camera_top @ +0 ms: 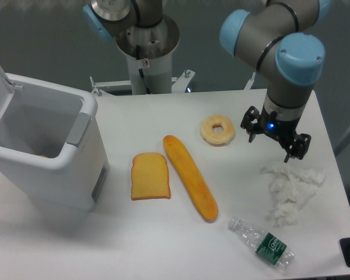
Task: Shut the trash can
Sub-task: 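Move the gripper up and over toward the raised trash can lid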
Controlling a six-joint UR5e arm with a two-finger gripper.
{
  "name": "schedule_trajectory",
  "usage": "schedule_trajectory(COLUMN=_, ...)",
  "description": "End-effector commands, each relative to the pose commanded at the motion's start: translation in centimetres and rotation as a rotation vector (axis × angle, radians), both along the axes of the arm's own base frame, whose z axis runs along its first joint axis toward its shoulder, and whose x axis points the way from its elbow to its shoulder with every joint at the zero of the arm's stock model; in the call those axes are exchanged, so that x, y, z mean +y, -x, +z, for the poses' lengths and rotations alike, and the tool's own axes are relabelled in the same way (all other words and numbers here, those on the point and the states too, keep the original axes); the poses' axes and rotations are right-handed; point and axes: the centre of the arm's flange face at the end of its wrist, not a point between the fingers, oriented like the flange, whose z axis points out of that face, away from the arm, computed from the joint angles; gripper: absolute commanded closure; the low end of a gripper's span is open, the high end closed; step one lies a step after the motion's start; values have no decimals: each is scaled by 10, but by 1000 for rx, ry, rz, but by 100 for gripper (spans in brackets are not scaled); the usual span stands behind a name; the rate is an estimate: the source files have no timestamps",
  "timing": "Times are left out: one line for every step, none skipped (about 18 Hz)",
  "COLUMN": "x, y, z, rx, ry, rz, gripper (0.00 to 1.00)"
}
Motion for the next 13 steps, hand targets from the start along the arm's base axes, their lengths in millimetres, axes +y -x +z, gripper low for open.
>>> schedule_trajectory(x=0, y=-1, z=-1, rx=-1, ry=1, rz=0, gripper=0)
schedule_trajectory(x=0, y=-2, z=0, rx=-2, ry=-1, rz=-2, gripper=0)
schedule_trajectory(x=1, y=-3, z=1, rx=-2, ry=-1, rz=-3, gripper=0)
schedule_trajectory(x=3, y=-7, z=2, rx=-4, ry=2, rz=-8, gripper=0)
schedule_trajectory(x=4, y=-13, z=3, rx=-5, ry=0, rz=-5, gripper=0)
schedule_trajectory(x=4, y=-21, z=5, rx=-1, ry=4, rz=-1, gripper=0)
schedule_trajectory(x=0, y=-30, z=12, rx=9, ry=3, rz=2, gripper=0)
schedule_trajectory(x=4, y=-42, z=18, rx=16, ry=-1, rz=5, gripper=0)
schedule_trajectory(x=2, y=-51, z=26, rx=23, ry=-7, rz=36, gripper=0)
schedule_trajectory(x=-1, y=-61, z=35, rx=32, ry=-18, rz=77, gripper=0)
schedule_trajectory(x=0, y=-70, z=35, rx=24, ry=-24, rz=115, gripper=0)
schedule_trajectory(x=3, y=-85, z=39, rx=24, ry=-34, rz=129, gripper=0)
schedule_trajectory(x=8, y=-98, z=40, rx=22, ry=-37, rz=129, gripper=0)
